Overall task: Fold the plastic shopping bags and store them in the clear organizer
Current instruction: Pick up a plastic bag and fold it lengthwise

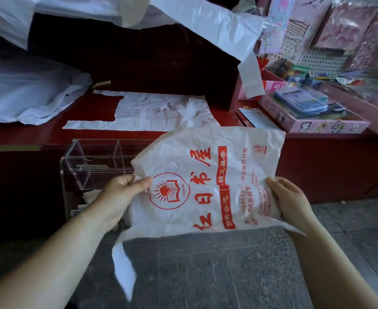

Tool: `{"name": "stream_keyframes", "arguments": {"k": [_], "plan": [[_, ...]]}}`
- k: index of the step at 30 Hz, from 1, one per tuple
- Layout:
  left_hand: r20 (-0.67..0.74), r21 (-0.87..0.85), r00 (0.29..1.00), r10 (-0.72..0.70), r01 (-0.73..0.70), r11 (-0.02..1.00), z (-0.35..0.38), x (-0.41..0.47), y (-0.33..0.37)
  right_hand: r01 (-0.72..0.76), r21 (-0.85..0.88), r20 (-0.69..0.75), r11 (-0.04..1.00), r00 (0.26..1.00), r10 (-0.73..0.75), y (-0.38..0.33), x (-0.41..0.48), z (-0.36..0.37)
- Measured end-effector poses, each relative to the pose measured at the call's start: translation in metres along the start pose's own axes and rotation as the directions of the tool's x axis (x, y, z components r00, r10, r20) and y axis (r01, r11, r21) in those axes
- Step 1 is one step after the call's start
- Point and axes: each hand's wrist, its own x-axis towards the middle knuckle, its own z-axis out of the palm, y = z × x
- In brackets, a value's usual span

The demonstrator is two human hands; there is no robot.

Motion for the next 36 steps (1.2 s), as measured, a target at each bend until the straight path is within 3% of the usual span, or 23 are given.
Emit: {"name": "stream_keyframes", "arguments": {"k": [2, 7, 11, 15, 18, 21, 27, 30, 32, 36], "plan": [[-0.010, 0.032, 0.999, 0.033, -0.033, 0.999, -0.005, 0.001, 0.000, 0.012, -0.039, -0.005, 0.999, 1.000, -0.012, -0.004, 0.000, -0.001], [-0.115, -0.010, 0.990, 0.078, -0.079, 0.997, -0.007, 0.002, 0.004, -0.177, -0.001, 0.296, 0.984, 0.940, 0.169, -0.007, -0.010, 0.006], [-0.038, -0.042, 0.999, -0.028, 0.026, 0.999, -0.009, 0.002, 0.004, -0.131, 0.042, 0.197, 0.990, 0.973, 0.120, -0.005, -0.009, 0.008], [0.080, 0.099, 0.988, -0.135, 0.127, 0.987, -0.005, -0.008, 0.002, -0.137, 0.088, 0.140, 0.987, 0.982, 0.124, 0.000, -0.006, 0.010], [0.024, 0.052, 0.992, -0.120, 0.119, 0.992, -0.005, -0.007, 0.004, -0.168, -0.082, 0.244, 0.982, 0.952, 0.183, 0.002, -0.008, 0.010], [-0.051, 0.021, 0.995, -0.089, 0.090, 0.996, -0.007, -0.004, 0.008, -0.139, -0.225, 0.237, 0.964, 0.952, 0.193, 0.003, -0.012, 0.010], [-0.086, -0.045, 0.995, -0.059, 0.055, 0.997, -0.013, -0.003, 0.013, -0.144, 0.050, 0.211, 0.988, 0.969, 0.131, -0.002, -0.011, 0.010], [0.028, -0.223, 0.998, -0.063, 0.068, 0.972, -0.016, -0.006, 0.018, -0.114, 0.215, 0.264, 0.970, 0.963, 0.054, -0.003, -0.013, 0.008], [0.111, -0.251, 0.993, -0.030, 0.057, 0.966, -0.020, -0.008, 0.022, -0.083, 0.260, 0.291, 0.962, 0.957, 0.004, -0.005, -0.015, 0.007], [0.134, -0.247, 0.991, 0.026, 0.008, 0.969, -0.027, -0.010, 0.026, -0.085, 0.208, 0.312, 0.974, 0.950, 0.016, -0.002, -0.014, 0.003]]}}
